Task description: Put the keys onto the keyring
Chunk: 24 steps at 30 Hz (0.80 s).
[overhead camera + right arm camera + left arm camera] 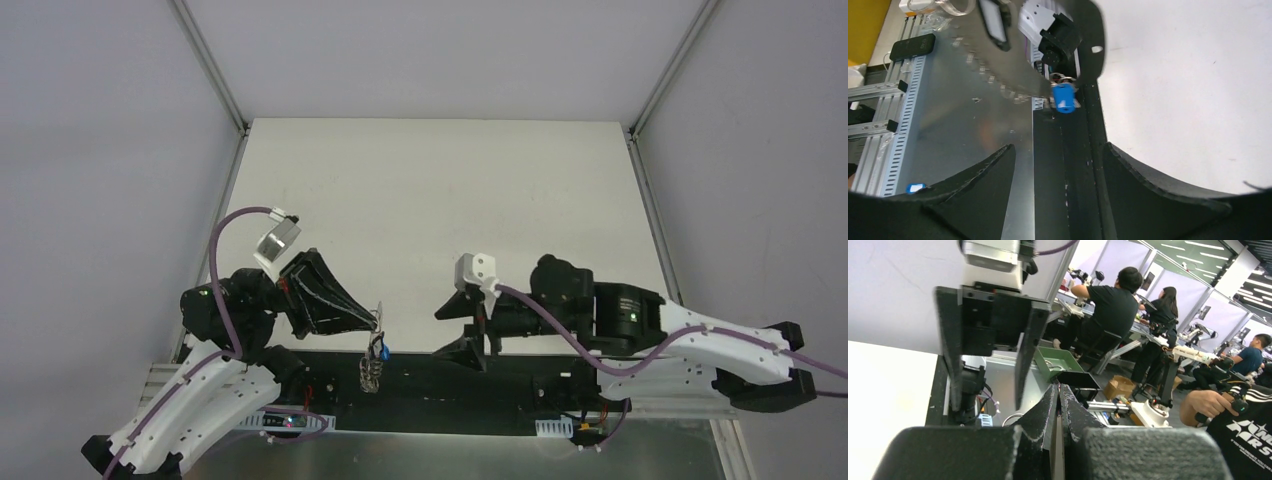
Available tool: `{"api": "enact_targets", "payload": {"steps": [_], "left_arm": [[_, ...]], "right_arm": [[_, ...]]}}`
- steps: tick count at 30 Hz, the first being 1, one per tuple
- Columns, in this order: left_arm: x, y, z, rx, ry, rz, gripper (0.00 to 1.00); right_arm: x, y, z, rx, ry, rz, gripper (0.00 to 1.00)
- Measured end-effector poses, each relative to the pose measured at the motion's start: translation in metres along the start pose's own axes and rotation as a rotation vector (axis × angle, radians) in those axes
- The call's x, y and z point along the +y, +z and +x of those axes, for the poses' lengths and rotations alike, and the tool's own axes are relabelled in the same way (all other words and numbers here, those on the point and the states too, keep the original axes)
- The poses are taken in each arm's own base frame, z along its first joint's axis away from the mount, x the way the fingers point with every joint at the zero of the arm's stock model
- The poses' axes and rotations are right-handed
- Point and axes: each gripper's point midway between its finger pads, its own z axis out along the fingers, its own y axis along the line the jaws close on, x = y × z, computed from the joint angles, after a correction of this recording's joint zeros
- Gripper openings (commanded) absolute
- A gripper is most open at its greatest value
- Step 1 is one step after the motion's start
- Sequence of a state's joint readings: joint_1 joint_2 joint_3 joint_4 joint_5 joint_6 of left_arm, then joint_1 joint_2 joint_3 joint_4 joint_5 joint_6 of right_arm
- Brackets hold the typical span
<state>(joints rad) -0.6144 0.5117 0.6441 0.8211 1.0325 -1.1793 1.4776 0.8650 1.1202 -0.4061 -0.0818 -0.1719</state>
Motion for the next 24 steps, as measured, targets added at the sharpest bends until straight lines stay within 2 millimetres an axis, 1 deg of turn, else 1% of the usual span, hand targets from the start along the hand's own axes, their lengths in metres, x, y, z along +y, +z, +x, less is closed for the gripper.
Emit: {"api": "enact_targets", "payload": {"steps": [4,6,9,14,17,21,24], "left_arm": [[0.004,0.0,0.006,0.032,-0.023,0.021,0.0],[0.005,0.0,0.009,0.041,-0.03,0.029,0.0],[0.002,0.0,0.01,0.052,-0.025,0.047,0.0],[-0.007,-0.001,0.011,0.064,0.003,0.085,0.0],[-0.008,-0.001,0.011,0.067,0.009,0.098,0.0],[-0.009,0.0,0.011,0.069,0.005,0.113,0.0],[-0.011,0.0,0.011,0.07,0.007,0.126,0.0]], "right_arm": [[-0.023,0.014,0.008,0.06,0.092,-0.02,0.7],[-0.029,0.017,0.01,0.078,0.126,-0.042,0.72],[-0.028,0.017,0.008,0.083,0.153,-0.105,0.75],[-0.022,0.014,-0.004,0.072,0.181,-0.232,0.79],[-0.024,0.019,-0.011,0.065,0.192,-0.292,0.8],[-0.03,0.025,-0.009,0.076,0.21,-0.348,0.82],[-0.032,0.03,-0.01,0.073,0.214,-0.387,0.86]]}}
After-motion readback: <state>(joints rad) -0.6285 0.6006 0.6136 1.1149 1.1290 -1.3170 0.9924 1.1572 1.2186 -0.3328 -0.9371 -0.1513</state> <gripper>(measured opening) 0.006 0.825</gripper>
